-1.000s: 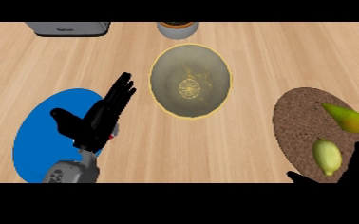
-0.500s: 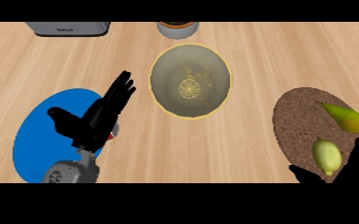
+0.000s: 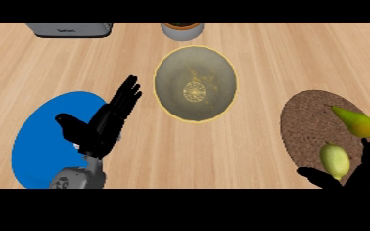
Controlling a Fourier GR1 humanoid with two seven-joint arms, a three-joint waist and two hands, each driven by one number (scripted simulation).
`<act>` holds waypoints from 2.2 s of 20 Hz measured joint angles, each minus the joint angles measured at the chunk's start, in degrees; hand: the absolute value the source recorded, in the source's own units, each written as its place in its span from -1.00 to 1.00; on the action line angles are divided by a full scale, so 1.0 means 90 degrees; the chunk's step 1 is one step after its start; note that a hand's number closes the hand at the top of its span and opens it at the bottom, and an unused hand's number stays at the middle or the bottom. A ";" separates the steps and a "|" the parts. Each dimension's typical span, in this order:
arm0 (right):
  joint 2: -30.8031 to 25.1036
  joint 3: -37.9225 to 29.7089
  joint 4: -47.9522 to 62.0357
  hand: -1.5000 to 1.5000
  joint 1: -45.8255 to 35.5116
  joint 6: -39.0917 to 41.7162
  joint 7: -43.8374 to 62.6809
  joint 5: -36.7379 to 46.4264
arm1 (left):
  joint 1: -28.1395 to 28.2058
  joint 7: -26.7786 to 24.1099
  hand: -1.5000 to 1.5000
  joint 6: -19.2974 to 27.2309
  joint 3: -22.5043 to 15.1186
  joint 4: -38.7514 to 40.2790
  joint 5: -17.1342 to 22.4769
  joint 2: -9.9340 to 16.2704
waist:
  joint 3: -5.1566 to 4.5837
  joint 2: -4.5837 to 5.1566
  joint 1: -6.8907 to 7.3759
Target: Pick the lemon from the placemat and place it in the bowl
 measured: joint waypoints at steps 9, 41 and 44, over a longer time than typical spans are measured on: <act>-0.0180 -0.0027 0.0493 1.00 -0.0295 -0.0366 -0.0575 0.0136 | -0.0112 0.0153 0.00 -0.0123 0.0175 -0.0006 0.0043 0.0012 | -0.0027 -0.0015 -0.0003; 0.0267 0.5804 -0.0858 1.00 -0.2387 0.3455 0.3516 0.3437 | -0.0446 0.0262 0.00 -0.0341 -0.0104 0.0198 -0.0066 -0.0231 | 0.0003 0.0011 0.0644; 0.0262 0.6176 -0.1101 1.00 -0.3039 0.3796 0.3966 0.3398 | -0.0477 0.0242 0.00 -0.0326 -0.0071 0.0280 -0.0059 -0.0248 | 0.0011 0.0005 0.0593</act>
